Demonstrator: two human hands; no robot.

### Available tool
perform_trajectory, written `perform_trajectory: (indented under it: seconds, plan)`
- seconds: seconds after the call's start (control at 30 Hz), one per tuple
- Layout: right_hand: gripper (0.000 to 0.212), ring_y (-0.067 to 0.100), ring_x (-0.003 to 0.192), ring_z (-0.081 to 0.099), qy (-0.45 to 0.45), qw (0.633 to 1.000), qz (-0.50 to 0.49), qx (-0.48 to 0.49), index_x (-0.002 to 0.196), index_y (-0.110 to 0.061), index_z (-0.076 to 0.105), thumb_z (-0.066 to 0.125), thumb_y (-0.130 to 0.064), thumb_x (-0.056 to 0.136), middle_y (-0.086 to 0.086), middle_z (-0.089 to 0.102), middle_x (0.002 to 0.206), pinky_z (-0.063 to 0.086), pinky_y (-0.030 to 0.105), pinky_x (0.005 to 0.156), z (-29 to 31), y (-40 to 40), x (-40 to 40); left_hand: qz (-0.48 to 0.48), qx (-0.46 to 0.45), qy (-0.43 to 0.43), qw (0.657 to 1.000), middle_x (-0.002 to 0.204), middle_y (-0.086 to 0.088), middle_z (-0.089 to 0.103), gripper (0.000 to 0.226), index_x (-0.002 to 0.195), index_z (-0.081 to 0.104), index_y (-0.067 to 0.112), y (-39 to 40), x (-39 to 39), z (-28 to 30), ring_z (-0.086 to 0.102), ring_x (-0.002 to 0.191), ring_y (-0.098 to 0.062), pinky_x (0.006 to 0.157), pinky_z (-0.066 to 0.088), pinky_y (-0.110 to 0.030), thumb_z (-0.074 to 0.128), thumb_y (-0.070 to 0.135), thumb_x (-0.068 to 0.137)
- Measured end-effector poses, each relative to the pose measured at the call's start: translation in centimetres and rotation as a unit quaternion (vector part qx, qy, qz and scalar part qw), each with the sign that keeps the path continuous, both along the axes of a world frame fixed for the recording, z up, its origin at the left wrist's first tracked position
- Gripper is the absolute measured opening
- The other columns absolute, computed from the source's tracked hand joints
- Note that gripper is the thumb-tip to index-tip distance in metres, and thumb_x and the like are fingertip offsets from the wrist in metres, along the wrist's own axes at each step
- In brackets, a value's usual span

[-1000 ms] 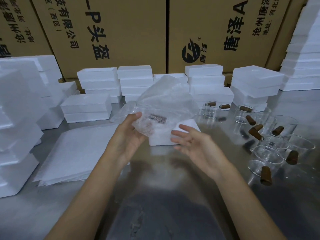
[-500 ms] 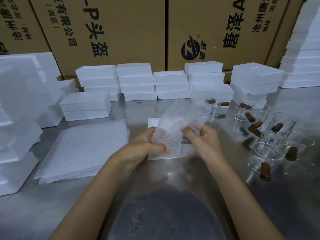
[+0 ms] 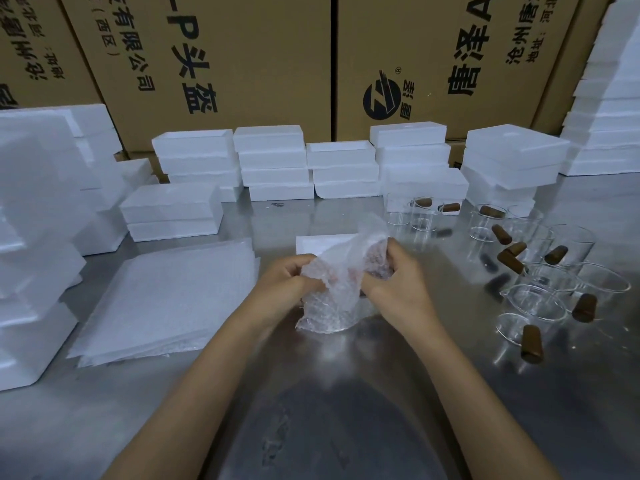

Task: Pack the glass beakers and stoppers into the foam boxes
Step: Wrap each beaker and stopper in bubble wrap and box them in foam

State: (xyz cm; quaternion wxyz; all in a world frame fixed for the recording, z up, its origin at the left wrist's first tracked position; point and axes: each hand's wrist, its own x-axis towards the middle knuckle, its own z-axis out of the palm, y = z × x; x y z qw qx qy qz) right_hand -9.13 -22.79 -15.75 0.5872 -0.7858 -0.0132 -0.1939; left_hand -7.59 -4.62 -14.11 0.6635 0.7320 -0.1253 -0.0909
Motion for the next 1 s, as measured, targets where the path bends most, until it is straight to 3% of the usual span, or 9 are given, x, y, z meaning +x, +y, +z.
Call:
perform_trajectory:
  seconds: [0.1,0.17,0.27,0.37,0.47,0.57,0.73,0.83,1.0]
  plan:
    - [0.027,0.003,0.078,0.067,-0.024,1.000,0.003,0.012,0.093,-0.027,0.062,0.073,-0.014,0.073,-0.015,0.072,0.086,0.055,0.019,0.067,0.1,0.0,0.0,0.043,-0.001,-0.026,0.999,0.095,-0.024,0.070,0.014,0.086,0.072,0.002,-0.2,-0.2,0.1,0.070,0.088,-0.034,0.083,0.053,-0.045,0.069,0.015,0.081]
    - [0.024,0.003,0.075,0.064,-0.041,0.998,-0.003,0.048,0.085,-0.026,0.060,0.070,-0.005,0.078,-0.015,0.070,0.081,0.047,0.012,0.066,0.5,-0.1,-0.1,0.066,0.044,-0.058,0.995,0.083,-0.017,0.070,0.013,0.077,0.072,0.006,-0.1,0.0,0.1,0.067,0.079,-0.025,0.077,0.050,-0.037,0.066,0.009,0.088]
    - [0.020,0.004,0.078,0.061,-0.058,0.992,0.010,0.115,0.080,-0.017,0.065,0.065,0.002,0.083,-0.011,0.068,0.083,0.045,0.014,0.073,1.5,-0.5,-0.4,0.080,0.099,-0.089,0.988,0.069,0.005,0.070,0.035,0.065,0.073,0.017,-0.1,0.1,0.1,0.063,0.071,-0.010,0.071,0.046,-0.024,0.056,-0.006,0.085]
    - [0.030,0.001,0.083,0.062,-0.052,0.992,0.057,0.103,0.072,-0.025,0.073,0.063,0.001,0.084,-0.018,0.071,0.085,0.045,0.010,0.071,1.8,-0.2,-0.9,0.086,0.124,-0.101,0.983,0.071,0.004,0.070,0.030,0.071,0.074,0.012,-0.3,0.2,0.0,0.061,0.069,-0.008,0.068,0.045,-0.020,0.054,-0.006,0.085]
    - [0.033,0.006,0.106,0.057,-0.054,0.996,0.076,-0.015,0.069,-0.036,0.072,0.065,-0.005,0.081,-0.022,0.069,0.092,0.045,0.025,0.092,1.1,1.0,-1.1,0.078,0.128,-0.100,0.984,0.072,-0.002,0.063,0.014,0.077,0.074,0.006,-0.3,0.3,-0.1,0.054,0.069,-0.011,0.068,0.042,-0.025,0.064,0.004,0.088]
    - [0.016,0.003,0.110,0.047,-0.078,0.984,0.064,-0.144,0.081,-0.023,0.075,0.059,-0.021,0.079,-0.019,0.069,0.100,0.037,0.016,0.093,0.0,1.9,-1.2,0.086,0.080,-0.059,0.991,0.080,-0.003,0.066,0.010,0.084,0.072,0.010,0.2,0.3,0.4,0.058,0.078,-0.016,0.074,0.047,-0.032,0.066,0.003,0.086]
    - [0.019,0.001,0.109,0.043,-0.088,0.973,0.060,-0.203,0.082,-0.019,0.074,0.057,-0.023,0.086,-0.031,0.058,0.098,0.040,0.032,0.100,-0.5,1.8,-1.1,0.090,0.041,-0.096,0.990,0.076,0.008,0.063,0.018,0.077,0.067,0.013,1.3,-0.3,2.6,0.054,0.064,0.001,0.058,0.040,-0.008,0.055,0.003,0.087]
    - [0.021,-0.002,0.107,0.041,-0.090,0.969,0.056,-0.222,0.082,-0.017,0.074,0.055,-0.021,0.089,-0.037,0.053,0.096,0.040,0.037,0.100,-0.5,2.0,-1.1,0.086,0.079,-0.164,0.980,0.071,0.000,0.066,0.020,0.062,0.069,0.007,1.4,-1.1,3.6,0.059,0.069,-0.007,0.066,0.045,-0.014,0.055,0.012,0.076]
    - [0.034,-0.001,0.106,0.040,-0.064,0.973,0.061,-0.214,0.078,-0.015,0.071,0.040,-0.029,0.084,-0.029,0.057,0.095,0.037,0.032,0.099,-0.3,2.3,-1.0,0.069,0.194,-0.194,0.959,0.072,0.004,0.069,0.026,0.057,0.073,0.025,0.6,-1.9,3.5,0.061,0.079,-0.015,0.072,0.049,-0.030,0.051,0.028,0.070]
